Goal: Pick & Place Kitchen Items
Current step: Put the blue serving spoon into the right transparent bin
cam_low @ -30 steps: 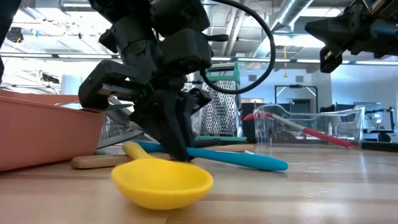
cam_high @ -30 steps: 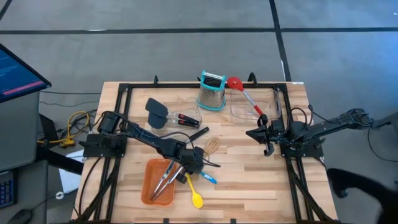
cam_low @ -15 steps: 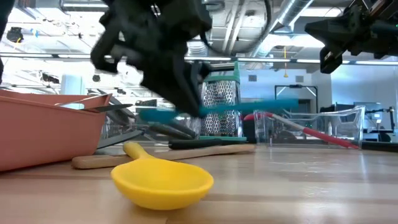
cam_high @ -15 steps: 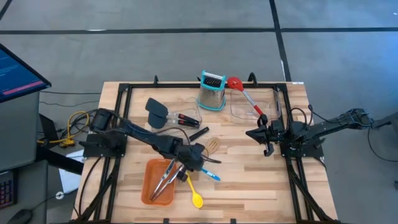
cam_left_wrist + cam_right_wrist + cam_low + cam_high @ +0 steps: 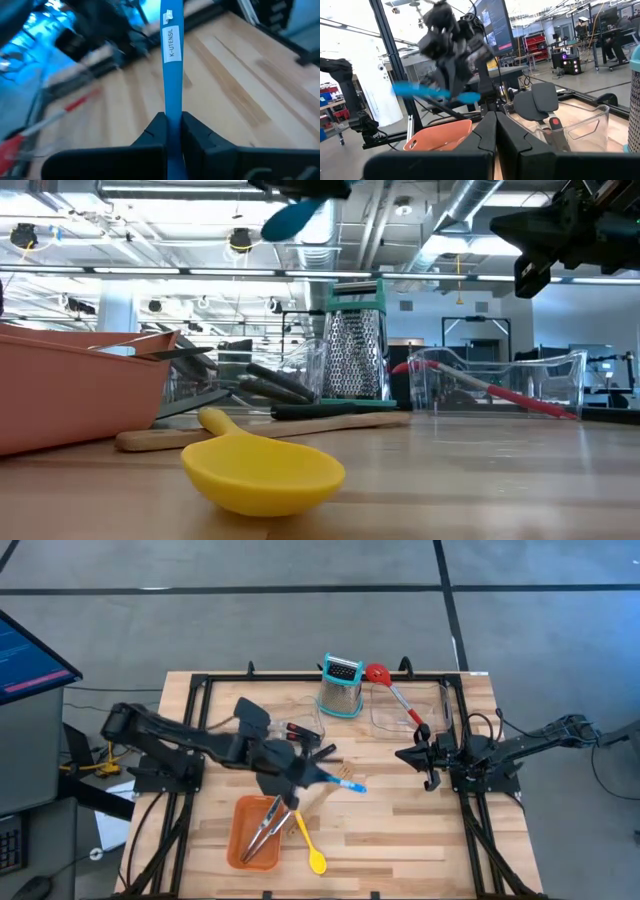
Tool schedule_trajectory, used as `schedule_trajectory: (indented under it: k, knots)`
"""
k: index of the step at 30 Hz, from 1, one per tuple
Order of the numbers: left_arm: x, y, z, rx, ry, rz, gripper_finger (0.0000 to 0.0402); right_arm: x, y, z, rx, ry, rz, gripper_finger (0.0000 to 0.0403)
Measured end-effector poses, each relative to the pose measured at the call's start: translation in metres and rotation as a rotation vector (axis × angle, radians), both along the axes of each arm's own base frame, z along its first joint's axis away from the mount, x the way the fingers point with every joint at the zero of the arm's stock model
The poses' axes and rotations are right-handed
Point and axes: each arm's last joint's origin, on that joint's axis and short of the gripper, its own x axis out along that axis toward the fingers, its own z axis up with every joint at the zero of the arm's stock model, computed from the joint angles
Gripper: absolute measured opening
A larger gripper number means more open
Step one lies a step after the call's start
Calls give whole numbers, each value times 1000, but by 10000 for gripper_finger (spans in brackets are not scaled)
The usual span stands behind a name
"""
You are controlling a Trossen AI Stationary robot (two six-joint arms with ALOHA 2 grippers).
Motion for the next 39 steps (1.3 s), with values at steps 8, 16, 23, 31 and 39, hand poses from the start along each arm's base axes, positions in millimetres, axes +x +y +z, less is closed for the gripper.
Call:
schedule_trajectory:
  k: [8,16,23,31,39]
  knots:
    - [-4,32,18,-16,-71,78,5,1,0,-2,-5,20,0,1]
    - [-1,56,14,-83,-96,19,5,6,1,-7,-13,59,-5,1]
    - [0,57,13,-110,-149,-30,5,8,2,-10,-19,82,-3,1]
    - [0,56,13,-119,-155,-32,5,10,4,-8,17,56,22,1]
    - [21,52,-12,-142,-130,-39,5,17,14,-6,-87,24,76,20]
